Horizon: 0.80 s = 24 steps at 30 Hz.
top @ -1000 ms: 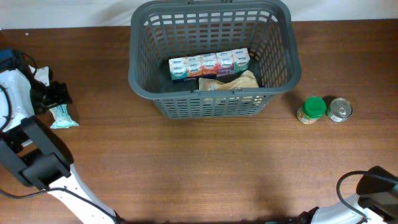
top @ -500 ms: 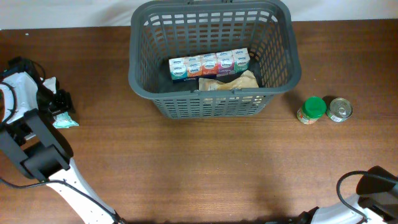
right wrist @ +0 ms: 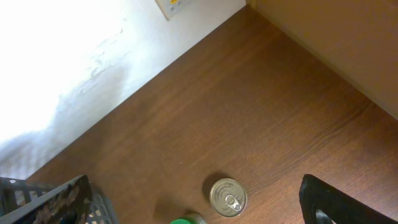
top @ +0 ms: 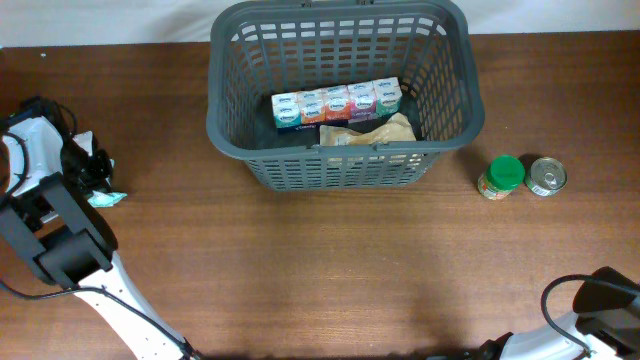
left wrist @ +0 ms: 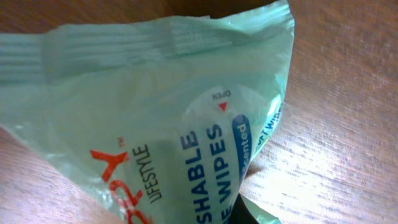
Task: Pack container
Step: 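Grasp the teal wipes pouch with the left gripper and lift, then drop the teal wipes pouch into the basket with the left gripper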
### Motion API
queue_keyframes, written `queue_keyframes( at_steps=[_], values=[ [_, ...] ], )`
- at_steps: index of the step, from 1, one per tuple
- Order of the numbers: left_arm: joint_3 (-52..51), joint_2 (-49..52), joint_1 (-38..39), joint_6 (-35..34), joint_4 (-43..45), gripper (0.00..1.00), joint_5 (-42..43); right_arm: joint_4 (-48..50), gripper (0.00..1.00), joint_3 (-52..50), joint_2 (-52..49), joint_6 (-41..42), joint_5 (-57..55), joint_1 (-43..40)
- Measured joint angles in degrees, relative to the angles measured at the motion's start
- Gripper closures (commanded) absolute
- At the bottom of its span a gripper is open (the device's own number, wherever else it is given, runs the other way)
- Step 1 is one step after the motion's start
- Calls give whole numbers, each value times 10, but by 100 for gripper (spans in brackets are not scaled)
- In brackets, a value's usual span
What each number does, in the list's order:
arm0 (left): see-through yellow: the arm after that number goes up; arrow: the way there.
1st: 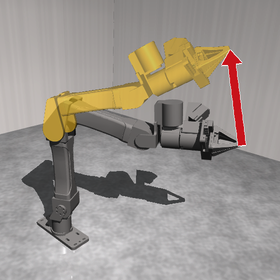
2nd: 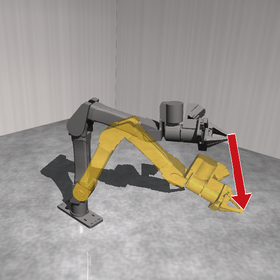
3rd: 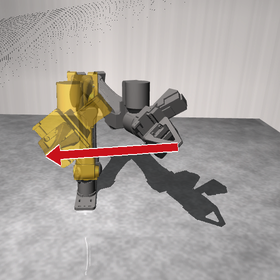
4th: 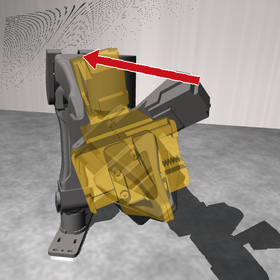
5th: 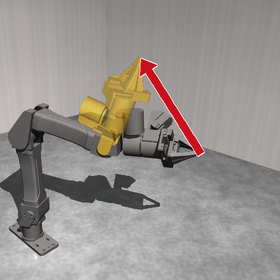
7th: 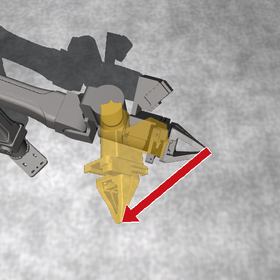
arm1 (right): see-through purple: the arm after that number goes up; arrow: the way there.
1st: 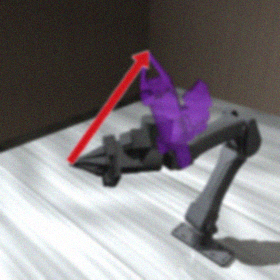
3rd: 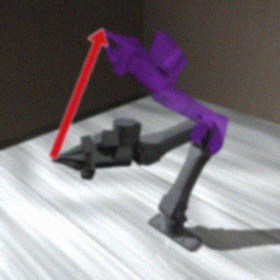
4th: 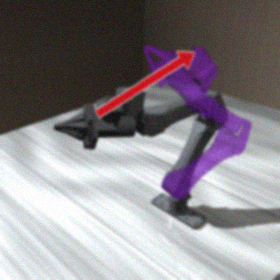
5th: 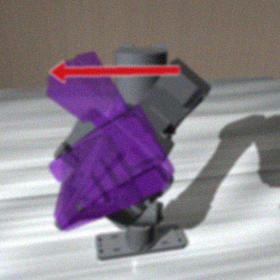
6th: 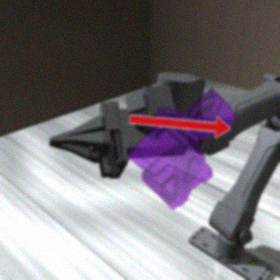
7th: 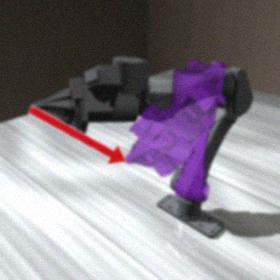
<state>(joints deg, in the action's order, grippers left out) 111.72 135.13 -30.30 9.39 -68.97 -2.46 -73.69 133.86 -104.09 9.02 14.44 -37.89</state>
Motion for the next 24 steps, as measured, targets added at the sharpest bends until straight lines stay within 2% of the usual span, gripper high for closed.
queue_keyframes(
  at_steps=[7, 18, 24],
  values=[
    [77, 9, 2, 0, -69, 99, 44, 0, 1, 0, 0, 0, 0, 0],
    [408, 12, 59, 17, -167, 99, 145, 0, 1, 0, 0, 0, 0, 0],
    [559, 2, 134, 96, -176, 98, 207, 0, 1, 0, 0, 0, 0, 0]
  ],
)
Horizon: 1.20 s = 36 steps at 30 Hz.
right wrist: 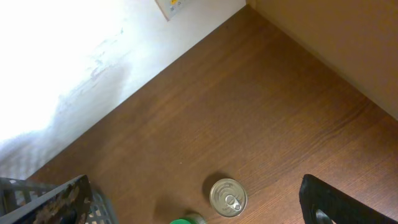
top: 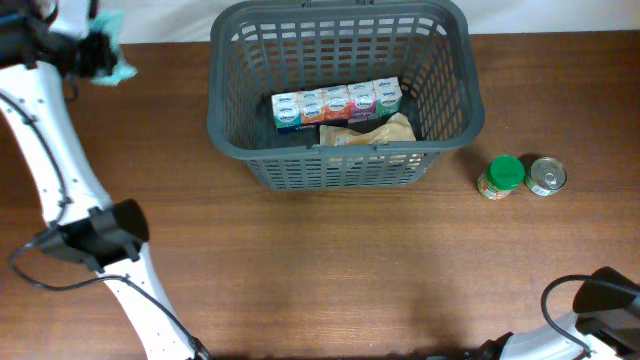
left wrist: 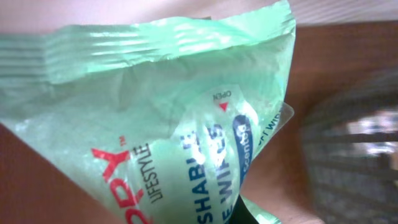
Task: Pack container
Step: 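Drop the teal wipes pouch into the basket with the left gripper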
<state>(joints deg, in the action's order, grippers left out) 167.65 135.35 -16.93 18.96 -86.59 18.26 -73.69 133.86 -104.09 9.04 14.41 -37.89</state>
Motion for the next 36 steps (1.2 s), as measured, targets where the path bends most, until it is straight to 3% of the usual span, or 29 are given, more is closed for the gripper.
queue_keyframes(
  at_steps=[9, 13, 17, 28, 36],
  values=[
    [92, -93, 195, 231, -25, 98, 63, 0, 1, 0, 0, 0, 0, 0],
    [96, -114, 274, 348, -54, 98, 69, 0, 1, 0, 0, 0, 0, 0],
    [63, -108, 319, 414, -62, 98, 65, 0, 1, 0, 0, 0, 0, 0],
    [-228, -76, 345, 460, 17, 99, -28, 0, 1, 0, 0, 0, 0, 0],
    [-366, -72, 345, 453, 83, 98, -94, 0, 1, 0, 0, 0, 0, 0]
  ],
)
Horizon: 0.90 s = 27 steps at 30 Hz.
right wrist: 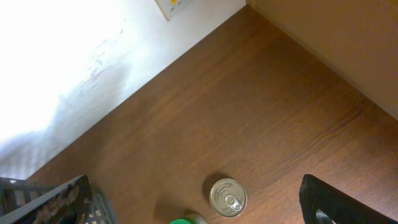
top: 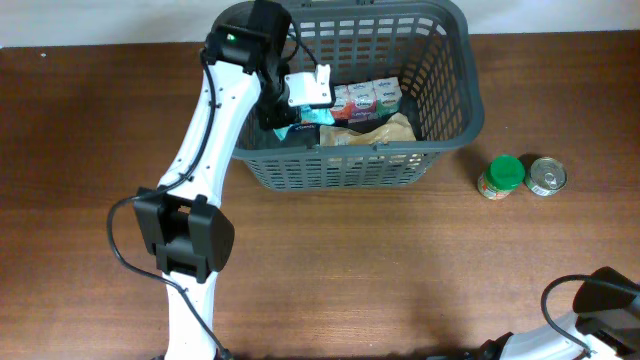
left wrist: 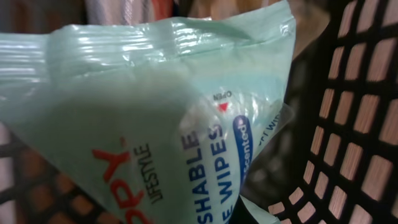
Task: Pack container
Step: 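Drop the teal wipes pouch into the basket with the left gripper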
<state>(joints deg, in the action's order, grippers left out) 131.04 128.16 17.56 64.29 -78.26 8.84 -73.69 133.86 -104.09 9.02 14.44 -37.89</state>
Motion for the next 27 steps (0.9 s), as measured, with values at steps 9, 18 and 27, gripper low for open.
queue_keyframes(
  at_steps=[9, 18, 27],
  values=[
    [-53, 0, 0, -5, 16, 1, -21, 0, 1, 0, 0, 0, 0, 0],
    [-25, 0, 0, -116, 54, 1, -27, 0, 1, 0, 0, 0, 0, 0],
    [171, -66, -12, -258, 10, 1, -29, 0, 1, 0, 0, 0, 0, 0]
  ],
)
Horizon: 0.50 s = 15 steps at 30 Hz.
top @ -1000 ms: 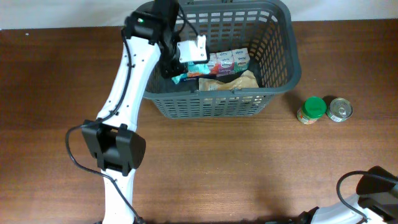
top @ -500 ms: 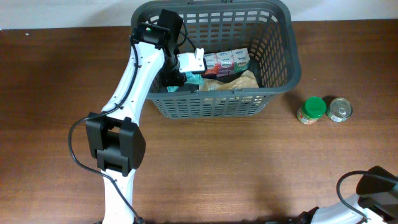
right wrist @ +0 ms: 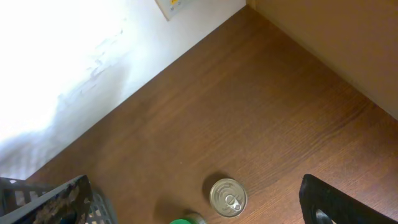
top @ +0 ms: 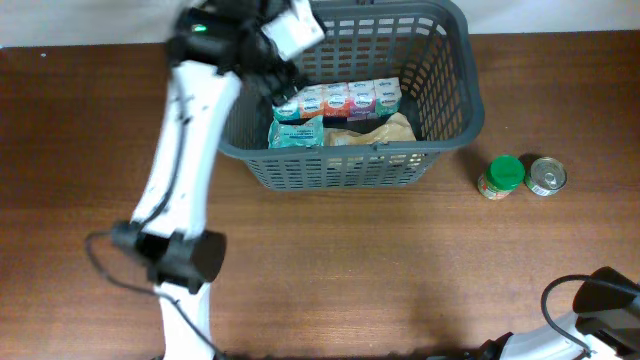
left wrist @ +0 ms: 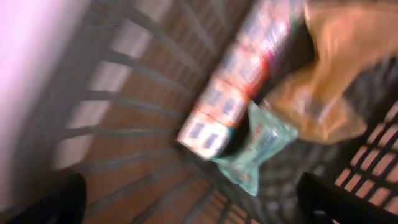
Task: Pack container
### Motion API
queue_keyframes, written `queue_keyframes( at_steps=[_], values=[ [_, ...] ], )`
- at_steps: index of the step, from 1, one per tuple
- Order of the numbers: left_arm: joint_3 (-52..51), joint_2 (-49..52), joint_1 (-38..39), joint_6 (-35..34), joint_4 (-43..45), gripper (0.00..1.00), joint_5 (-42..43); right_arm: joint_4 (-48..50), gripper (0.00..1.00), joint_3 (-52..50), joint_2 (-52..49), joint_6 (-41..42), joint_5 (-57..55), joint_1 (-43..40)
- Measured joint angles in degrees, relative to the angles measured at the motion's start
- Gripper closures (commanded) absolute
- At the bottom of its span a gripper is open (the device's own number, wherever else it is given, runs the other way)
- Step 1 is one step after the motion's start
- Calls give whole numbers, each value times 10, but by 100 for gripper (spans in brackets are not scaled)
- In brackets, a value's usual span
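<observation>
The grey plastic basket (top: 450, 70) stands at the table's back middle. A pale green wipes pack (top: 297, 132) lies inside it at the front left, seen blurred in the left wrist view (left wrist: 261, 146), beside a row of small cartons (top: 340, 100) and a brown bag (top: 372, 130). My left gripper (left wrist: 194, 205) is open and empty, raised over the basket's left side, blurred by motion. A green-lidded jar (top: 502, 175) and a tin can (top: 546, 176) stand on the table right of the basket. My right gripper (right wrist: 196, 208) is open, far from them.
The dark wooden table (top: 330, 260) carries the basket. The left arm (top: 190, 150) stretches from the front left up to the basket's rim. The right arm (top: 600, 300) rests at the front right corner. A wall runs behind the table.
My left gripper has opened and let go of the wipes pack, which now lies in the basket's front left. The gripper has risen toward the basket's back left rim. The right arm has not moved.
My left gripper was shut on the wipes pack at the table's far left. Then it held the pack high at the back left, then inside the basket. Now the pack lies in the basket and the gripper is open above it.
</observation>
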<state>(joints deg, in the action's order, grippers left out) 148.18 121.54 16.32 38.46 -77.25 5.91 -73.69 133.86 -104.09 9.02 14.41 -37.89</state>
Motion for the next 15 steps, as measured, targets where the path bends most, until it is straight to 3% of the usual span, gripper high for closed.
queue_keyframes(
  at_steps=[7, 15],
  values=[
    [35, -132, -115, -72, -15, 1, -7, 0, 1, 0, 0, 0, 0, 0],
    [10, -132, -320, -199, -24, 1, -15, 0, 1, 0, 0, 0, 0, 0]
  ],
)
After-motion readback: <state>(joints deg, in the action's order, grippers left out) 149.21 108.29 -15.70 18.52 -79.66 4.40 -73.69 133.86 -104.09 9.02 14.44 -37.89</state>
